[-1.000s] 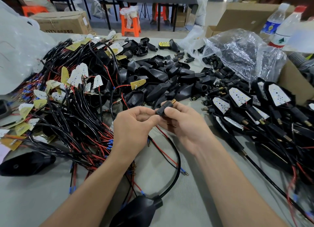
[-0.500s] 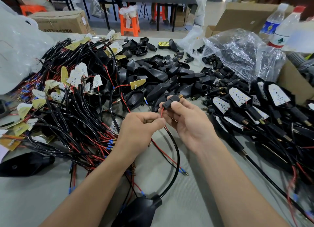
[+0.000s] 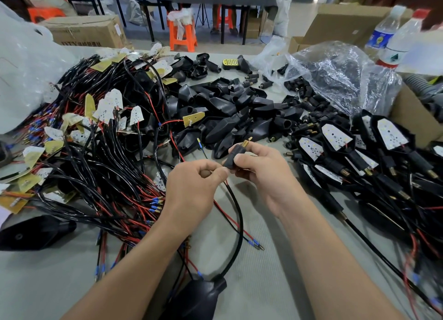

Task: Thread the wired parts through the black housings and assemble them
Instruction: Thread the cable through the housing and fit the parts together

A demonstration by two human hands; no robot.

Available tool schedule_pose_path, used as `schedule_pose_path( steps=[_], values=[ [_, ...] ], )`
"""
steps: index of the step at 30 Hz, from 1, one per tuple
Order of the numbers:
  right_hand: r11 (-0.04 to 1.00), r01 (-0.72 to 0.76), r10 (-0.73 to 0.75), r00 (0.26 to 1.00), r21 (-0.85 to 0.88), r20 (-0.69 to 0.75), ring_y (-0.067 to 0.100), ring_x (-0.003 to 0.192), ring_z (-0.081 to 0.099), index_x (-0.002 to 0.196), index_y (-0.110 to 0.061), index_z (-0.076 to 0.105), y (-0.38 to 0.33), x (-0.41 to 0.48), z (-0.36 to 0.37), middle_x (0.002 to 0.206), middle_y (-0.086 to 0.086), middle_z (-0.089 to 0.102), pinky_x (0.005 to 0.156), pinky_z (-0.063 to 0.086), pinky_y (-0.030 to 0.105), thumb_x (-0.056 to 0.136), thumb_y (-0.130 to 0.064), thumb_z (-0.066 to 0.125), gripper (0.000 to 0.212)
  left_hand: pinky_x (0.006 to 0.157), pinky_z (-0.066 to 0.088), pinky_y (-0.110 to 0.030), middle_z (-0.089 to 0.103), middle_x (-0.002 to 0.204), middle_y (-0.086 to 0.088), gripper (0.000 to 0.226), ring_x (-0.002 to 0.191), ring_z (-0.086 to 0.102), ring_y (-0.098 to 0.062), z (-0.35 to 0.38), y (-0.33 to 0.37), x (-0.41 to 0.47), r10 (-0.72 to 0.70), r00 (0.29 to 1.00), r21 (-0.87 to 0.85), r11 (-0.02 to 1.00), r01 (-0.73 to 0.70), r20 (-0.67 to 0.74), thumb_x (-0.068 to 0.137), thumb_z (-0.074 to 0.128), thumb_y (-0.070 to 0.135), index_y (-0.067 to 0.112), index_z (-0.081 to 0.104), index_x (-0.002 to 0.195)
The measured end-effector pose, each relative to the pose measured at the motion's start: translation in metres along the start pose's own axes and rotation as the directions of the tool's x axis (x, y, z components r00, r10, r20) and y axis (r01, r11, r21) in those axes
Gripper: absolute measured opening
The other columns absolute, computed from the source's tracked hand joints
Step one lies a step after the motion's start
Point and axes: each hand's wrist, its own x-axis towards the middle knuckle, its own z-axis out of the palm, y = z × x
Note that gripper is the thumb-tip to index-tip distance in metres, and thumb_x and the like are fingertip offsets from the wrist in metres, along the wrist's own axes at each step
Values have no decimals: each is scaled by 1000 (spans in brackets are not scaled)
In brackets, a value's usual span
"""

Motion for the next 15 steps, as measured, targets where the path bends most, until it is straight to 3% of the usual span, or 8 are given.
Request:
schedule_pose_path(
  steps=[5, 7, 9, 12, 15],
  values=[
    [999, -36, 36, 999, 5, 16, 15, 70, 62, 84, -16, 75, -2, 0, -3, 80, 6, 73, 65, 52, 22, 76, -17, 65, 13, 53, 36, -31, 50, 50, -2, 15, 48, 37, -9, 0, 2, -3, 60, 997, -20, 998, -60, -41, 91, 76, 34, 42, 74, 78],
    [999, -50, 50, 998, -13, 26, 15, 67, 60, 84, -11, 72, -3, 1, -5, 76, 9, 71, 65, 50, 26, 82, -14, 63, 9, 50, 34, -24, 46, 48, 5, 15, 47, 35, -7, -2, 2, -2, 73, 996, -49, 996, -76, -45, 90, 76, 33, 37, 74, 77],
    [998, -61, 61, 997, -3, 41, 17, 65, 59, 83, -8, 68, -4, 0, -6, 73, 11, 69, 65, 48, 28, 81, -15, 62, 9, 47, 30, -20, 44, 47, 2, 15, 46, 34, -7, -3, 3, -3, 115, 993, -66, 991, -117, -33, 90, 77, 34, 34, 75, 75],
    [995, -61, 55, 996, 73, 77, 18, 64, 56, 81, -6, 67, -5, -1, -6, 72, 11, 67, 66, 45, 31, 83, -12, 60, 9, 47, 33, -19, 53, 53, -5, 17, 47, 38, -5, -2, 6, -5, 156, 985, -65, 985, -161, -66, 85, 76, 43, 31, 73, 74],
    [989, -64, 51, 994, 135, 98, 17, 61, 55, 77, -9, 70, -5, -1, -6, 71, 10, 66, 65, 46, 30, 81, -9, 61, 10, 51, 41, -16, 64, 64, 0, 16, 52, 50, -6, -2, 7, -5, 142, 983, -72, 986, -151, -116, 80, 77, 47, 32, 72, 77]
  ],
)
